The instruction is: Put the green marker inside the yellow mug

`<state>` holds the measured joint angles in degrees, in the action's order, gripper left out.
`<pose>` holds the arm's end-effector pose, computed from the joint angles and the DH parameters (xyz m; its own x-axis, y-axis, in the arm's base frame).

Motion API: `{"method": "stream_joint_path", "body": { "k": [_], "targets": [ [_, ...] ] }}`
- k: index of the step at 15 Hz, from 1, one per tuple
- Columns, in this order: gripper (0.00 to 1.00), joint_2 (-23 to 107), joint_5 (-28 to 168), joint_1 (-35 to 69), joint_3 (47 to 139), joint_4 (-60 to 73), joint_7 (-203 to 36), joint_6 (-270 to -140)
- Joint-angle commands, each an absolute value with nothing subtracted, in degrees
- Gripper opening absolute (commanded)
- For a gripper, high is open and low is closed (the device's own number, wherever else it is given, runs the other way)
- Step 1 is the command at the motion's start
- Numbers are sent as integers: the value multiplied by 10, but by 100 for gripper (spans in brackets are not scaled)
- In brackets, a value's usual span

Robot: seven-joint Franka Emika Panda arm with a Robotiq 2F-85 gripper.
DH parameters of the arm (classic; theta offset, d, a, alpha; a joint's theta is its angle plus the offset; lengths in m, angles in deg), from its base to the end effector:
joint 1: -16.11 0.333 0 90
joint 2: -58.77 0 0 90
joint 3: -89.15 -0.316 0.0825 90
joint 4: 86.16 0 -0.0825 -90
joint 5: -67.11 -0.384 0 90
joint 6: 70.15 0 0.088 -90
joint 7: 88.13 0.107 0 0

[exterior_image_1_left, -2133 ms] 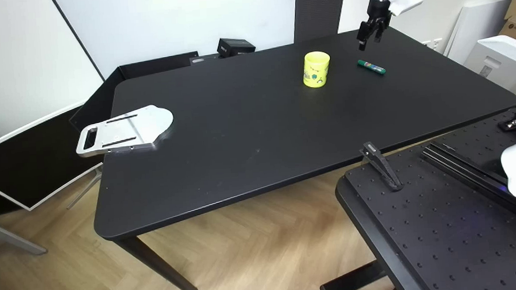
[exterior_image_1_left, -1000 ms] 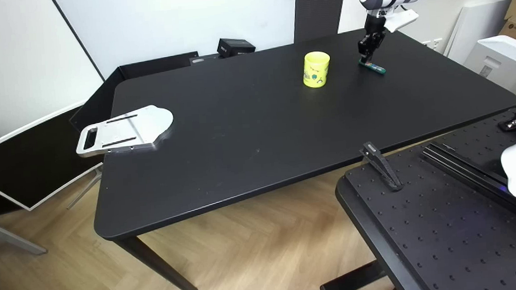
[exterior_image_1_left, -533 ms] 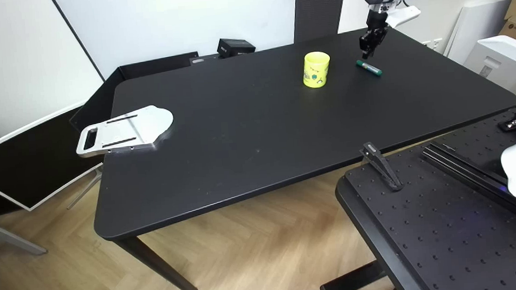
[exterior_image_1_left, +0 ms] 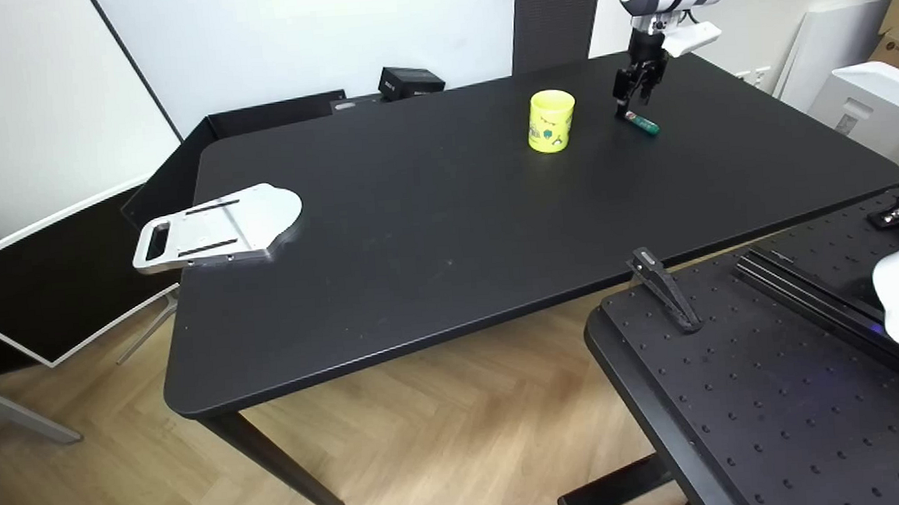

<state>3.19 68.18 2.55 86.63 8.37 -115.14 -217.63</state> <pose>0.6410 -0.1267 0.0413 0.9615 0.2734 -0.0278 0.2720 -0.9613 -0.0444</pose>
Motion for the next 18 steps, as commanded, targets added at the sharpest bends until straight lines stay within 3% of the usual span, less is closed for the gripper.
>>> {"method": "stream_joint_path", "body": {
  "k": [1, 9, 10, 18],
  "targets": [
    [56, 15, 689, 30, 868, 69, -1128, -2166],
    [2, 11, 690, 52, 888, 50, -1082, -2133],
    [6, 12, 691, 58, 896, 43, -1065, -2110],
    [6, 61, 693, 78, 916, 1, -1018, -2035]
  ]
}}
